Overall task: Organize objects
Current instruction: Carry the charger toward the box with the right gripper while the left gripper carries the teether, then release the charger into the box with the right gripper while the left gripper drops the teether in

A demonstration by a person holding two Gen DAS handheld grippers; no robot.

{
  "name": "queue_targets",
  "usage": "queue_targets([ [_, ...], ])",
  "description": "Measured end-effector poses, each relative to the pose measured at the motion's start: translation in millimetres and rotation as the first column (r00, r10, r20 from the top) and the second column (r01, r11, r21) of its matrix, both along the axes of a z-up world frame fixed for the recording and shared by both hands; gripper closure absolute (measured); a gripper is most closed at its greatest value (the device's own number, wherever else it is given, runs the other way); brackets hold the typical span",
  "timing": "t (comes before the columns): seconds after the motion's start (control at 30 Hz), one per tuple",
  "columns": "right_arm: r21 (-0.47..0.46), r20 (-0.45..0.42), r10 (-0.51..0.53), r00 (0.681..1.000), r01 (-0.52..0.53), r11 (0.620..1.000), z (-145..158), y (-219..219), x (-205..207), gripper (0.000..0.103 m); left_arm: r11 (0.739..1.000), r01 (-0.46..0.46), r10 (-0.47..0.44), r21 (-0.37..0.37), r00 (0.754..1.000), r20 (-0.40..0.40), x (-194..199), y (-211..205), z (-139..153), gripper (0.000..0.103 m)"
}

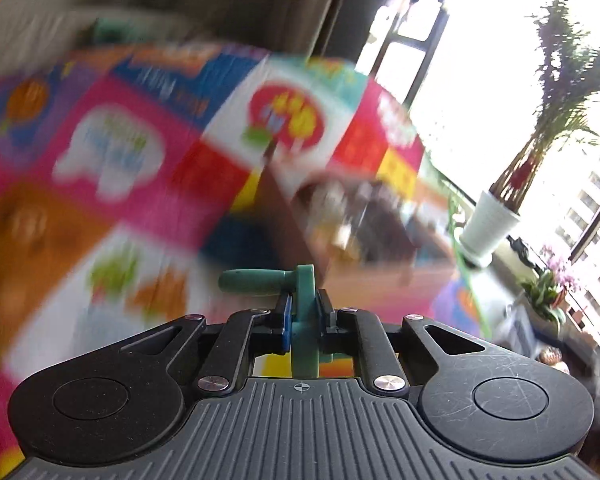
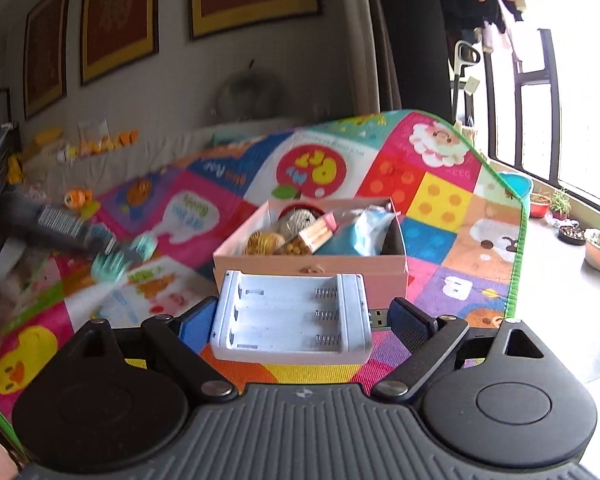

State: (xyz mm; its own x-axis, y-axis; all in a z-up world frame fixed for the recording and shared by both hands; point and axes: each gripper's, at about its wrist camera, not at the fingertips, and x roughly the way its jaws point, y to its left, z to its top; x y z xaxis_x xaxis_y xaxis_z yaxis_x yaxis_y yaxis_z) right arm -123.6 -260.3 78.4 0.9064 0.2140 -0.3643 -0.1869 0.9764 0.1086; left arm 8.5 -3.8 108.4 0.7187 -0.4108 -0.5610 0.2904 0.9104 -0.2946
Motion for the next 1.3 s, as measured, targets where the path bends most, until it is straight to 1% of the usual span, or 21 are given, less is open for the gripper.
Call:
queue_targets([
  [0.1, 0.025, 0.025, 0.012, 1.0, -0.012, 1.0, -2.5, -1.6, -1.5, 0.012, 1.0, -0.006, 0.005, 0.007, 0.996, 0.089, 29.5, -27.7, 37.3, 0.089],
  [0.13, 0.032, 0.025, 0.016, 1.0, -0.016, 0.999, -3.5, -1.7, -1.6, 0.012, 1.0, -0.007, 0.009, -0.015, 0.993, 0.115, 40.3, -36.9, 48.0, 0.089],
  [0.17, 0.037, 0.023, 0.017, 1.0, -0.018, 0.999, -4.7, -2.4, -0.5, 0.012, 0.998, -0.009, 0.016, -0.055, 0.991, 0.132, 51.1, -44.7, 56.4, 0.089],
  [0.2, 0.04, 0.021, 0.015, 1.0, -0.016, 0.999, -5.8, -3.1, 0.3, 0.012, 0.995, -0.013, 0.027, -0.104, 0.991, 0.131, 61.9, -51.0, 61.7, 0.089],
  [0.23, 0.045, 0.019, 0.01, 1.0, -0.011, 0.999, -6.9, -4.3, 0.3, 0.012, 0.988, -0.018, 0.036, -0.153, 0.993, 0.115, 74.1, -57.0, 63.7, 0.088],
  [0.27, 0.051, 0.018, 0.005, 1.0, -0.006, 0.999, -7.9, -6.1, 0.4, 0.012, 0.982, -0.02, 0.038, -0.186, 0.995, 0.094, 85.9, -63.5, 62.9, 0.087],
  [0.33, 0.063, 0.017, -0.004, 1.0, 0.003, 0.998, -9.3, -10.4, 0.2, 0.012, 0.98, -0.011, 0.027, -0.199, 0.997, 0.078, 100.9, -75.4, 56.0, 0.087],
  [0.43, 0.06, 0.017, -0.022, 1.0, 0.021, 0.998, -11.4, -15.8, -1.1, 0.012, 0.986, -0.004, 0.026, -0.169, 0.991, 0.131, 101.3, -83.2, 42.3, 0.087],
  [0.47, 0.06, 0.014, -0.03, 0.999, 0.029, 0.998, -11.9, -17.7, -0.9, 0.012, 0.987, -0.001, 0.025, -0.162, 0.99, 0.142, 98.8, -82.5, 36.4, 0.087],
  [0.5, 0.061, 0.009, -0.036, 0.999, 0.036, 0.997, -11.9, -19.6, 0.8, 0.012, 0.988, 0.002, 0.02, -0.157, 0.99, 0.136, 96.1, -81.4, 29.7, 0.087],
  [0.63, 0.061, 0.005, -0.053, 0.999, 0.052, 0.997, -4.7, -25.4, 9.4, 0.012, 0.985, 0.016, -0.006, -0.174, 0.998, 0.059, 74.9, -52.4, -1.8, 0.087],
  [0.73, 0.067, 0.013, -0.049, 0.999, 0.048, 0.997, 13.0, -31.1, 23.5, 0.012, 0.983, 0.022, -0.02, -0.18, 1.0, 0.015, 57.6, -31.3, -27.9, 0.087],
  [0.87, 0.079, 0.008, -0.045, 0.999, 0.045, 0.996, 50.7, -39.2, 65.4, 0.012, 0.98, 0.021, -0.027, -0.197, 0.999, -0.032, 38.8, -10.2, -52.5, 0.087],
  [0.93, 0.08, -0.004, -0.049, 0.999, 0.049, 0.996, 71.8, -40.6, 97.3, 0.012, 0.981, 0.029, -0.035, -0.19, 0.999, -0.025, 32.3, -4.4, -58.1, 0.087],
  [0.97, 0.094, -0.024, -0.049, 0.998, 0.051, 0.994, 82.2, -41.2, 117.4, 0.012, 0.982, 0.032, -0.036, -0.189, 0.999, -0.021, 30.0, -1.6, -60.7, 0.087],
  [1.07, 0.152, -0.073, -0.062, 0.995, 0.073, 0.986, 100.7, -39.9, 171.9, 0.012, 0.975, 0.031, -0.038, -0.218, 0.999, -0.029, 28.8, 6.4, -64.1, 0.087],
  [1.13, 0.179, -0.082, -0.08, 0.993, 0.094, 0.979, 102.6, -36.1, 203.6, 0.011, 0.97, 0.027, -0.037, -0.243, 0.999, -0.036, 29.3, 12.0, -66.0, 0.087],
  [1.17, 0.188, -0.104, -0.077, 0.992, 0.096, 0.977, 100.1, -34.1, 220.3, 0.009, 0.968, 0.026, -0.037, -0.249, 0.999, -0.04, 29.3, 15.4, -66.6, 0.087],
  [1.2, 0.189, -0.138, -0.082, 0.987, 0.107, 0.976, 96.5, -32.3, 233.3, 0.008, 0.967, 0.025, -0.036, -0.252, 0.999, -0.038, 28.5, 18.6, -66.6, 0.087],
  [1.23, 0.183, -0.16, -0.096, 0.982, 0.125, 0.975, 92.3, -30.7, 241.3, 0.008, 0.967, 0.024, -0.033, -0.255, 0.999, -0.03, 26.7, 22.9, -66.6, 0.087],
  [1.3, 0.151, -0.165, -0.111, 0.98, 0.136, 0.979, 86.9, -27.6, 245.2, 0.008, 0.965, 0.023, -0.027, -0.262, 1.0, -0.009, 21.2, 32.0, -66.7, 0.087],
])
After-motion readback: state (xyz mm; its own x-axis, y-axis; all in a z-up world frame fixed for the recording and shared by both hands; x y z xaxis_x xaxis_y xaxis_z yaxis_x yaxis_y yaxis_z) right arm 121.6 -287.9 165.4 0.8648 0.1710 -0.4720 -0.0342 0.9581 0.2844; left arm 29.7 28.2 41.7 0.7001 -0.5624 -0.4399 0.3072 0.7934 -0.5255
